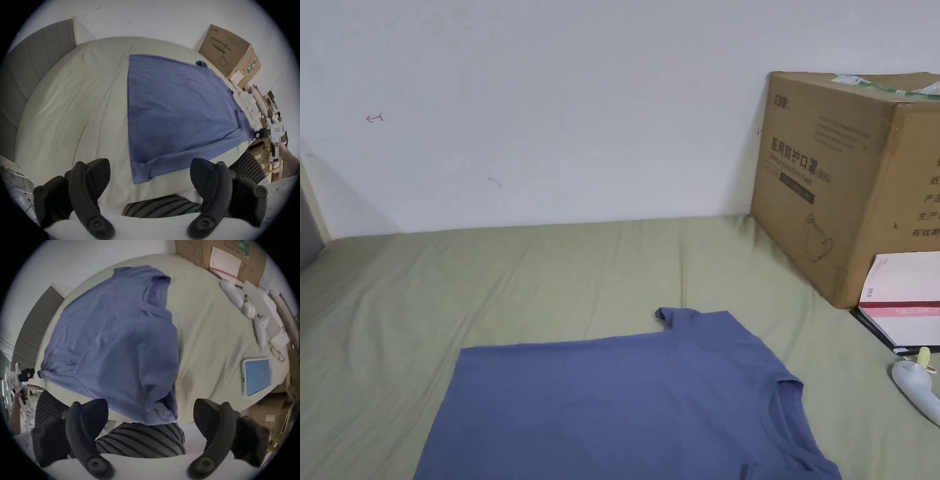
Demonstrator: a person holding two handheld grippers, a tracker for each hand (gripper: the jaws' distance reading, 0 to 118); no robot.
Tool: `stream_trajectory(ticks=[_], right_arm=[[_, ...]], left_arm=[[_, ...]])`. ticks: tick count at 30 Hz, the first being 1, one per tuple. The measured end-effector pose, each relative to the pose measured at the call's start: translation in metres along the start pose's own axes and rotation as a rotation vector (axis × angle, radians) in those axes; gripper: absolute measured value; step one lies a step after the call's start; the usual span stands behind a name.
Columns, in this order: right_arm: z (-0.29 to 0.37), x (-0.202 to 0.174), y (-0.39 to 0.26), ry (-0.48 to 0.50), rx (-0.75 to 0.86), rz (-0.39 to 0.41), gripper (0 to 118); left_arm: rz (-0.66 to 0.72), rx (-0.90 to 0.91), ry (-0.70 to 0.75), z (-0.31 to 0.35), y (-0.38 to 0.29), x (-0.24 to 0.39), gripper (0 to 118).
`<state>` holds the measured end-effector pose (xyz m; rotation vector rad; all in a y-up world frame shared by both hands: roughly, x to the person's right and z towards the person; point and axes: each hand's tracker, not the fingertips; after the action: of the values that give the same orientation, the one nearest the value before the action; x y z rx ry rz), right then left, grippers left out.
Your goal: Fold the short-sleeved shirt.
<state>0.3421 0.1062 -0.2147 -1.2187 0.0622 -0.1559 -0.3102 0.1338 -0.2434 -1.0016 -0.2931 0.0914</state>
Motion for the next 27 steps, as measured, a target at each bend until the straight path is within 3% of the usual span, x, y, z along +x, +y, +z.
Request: stream_trajectory(ticks=[3,6,9,11,12,14,15,17,19,24,27], right_arm=[[0.031,-0.019,0.011,0.048,0.136,-0.002,108],[0.071,-0.046,0.025,0.109,0.375,-0.014,108],[0.103,-0.078,0.035,0.158,0.626,0.041,106],[0.118,-0.099,0.035,0.149,0.808,0.095,97],[0.123,-0.110,0.035,0.144,0.880,0.107,83],[0.130,-0.130,0.039,0.140,0.991,0.102,4],[0.131,-0.138,0.045,0.141,1.017,0.104,0],[0.128,-0.153,0.062,0.101,1.020,0.086,0],[0.126,-0.159,0.081,0.171,0.988,0.084,0],[0.122,-0.164,0.092,0.184,0.987,0.032,0],[0.118,-0.159,0.093,0.210,0.949,0.028,0]], left_arm=[[0.008,0.098,-0.044,0.027,0.017,0.015,101],[0.006,0.283,-0.068,0.057,0.037,0.042,102],[-0.026,0.462,-0.050,0.081,0.052,0.079,100],[-0.052,0.602,-0.019,0.092,0.056,0.104,87],[-0.068,0.666,-0.013,0.094,0.058,0.114,75],[-0.066,0.746,-0.011,0.095,0.066,0.131,26],[-0.054,0.754,-0.025,0.094,0.074,0.139,2],[-0.023,0.755,-0.019,0.082,0.090,0.138,0],[-0.013,0.765,-0.070,0.077,0.103,0.144,0],[-0.017,0.729,-0.053,0.070,0.121,0.148,0],[-0.054,0.492,-0.099,0.064,0.139,0.125,0]])
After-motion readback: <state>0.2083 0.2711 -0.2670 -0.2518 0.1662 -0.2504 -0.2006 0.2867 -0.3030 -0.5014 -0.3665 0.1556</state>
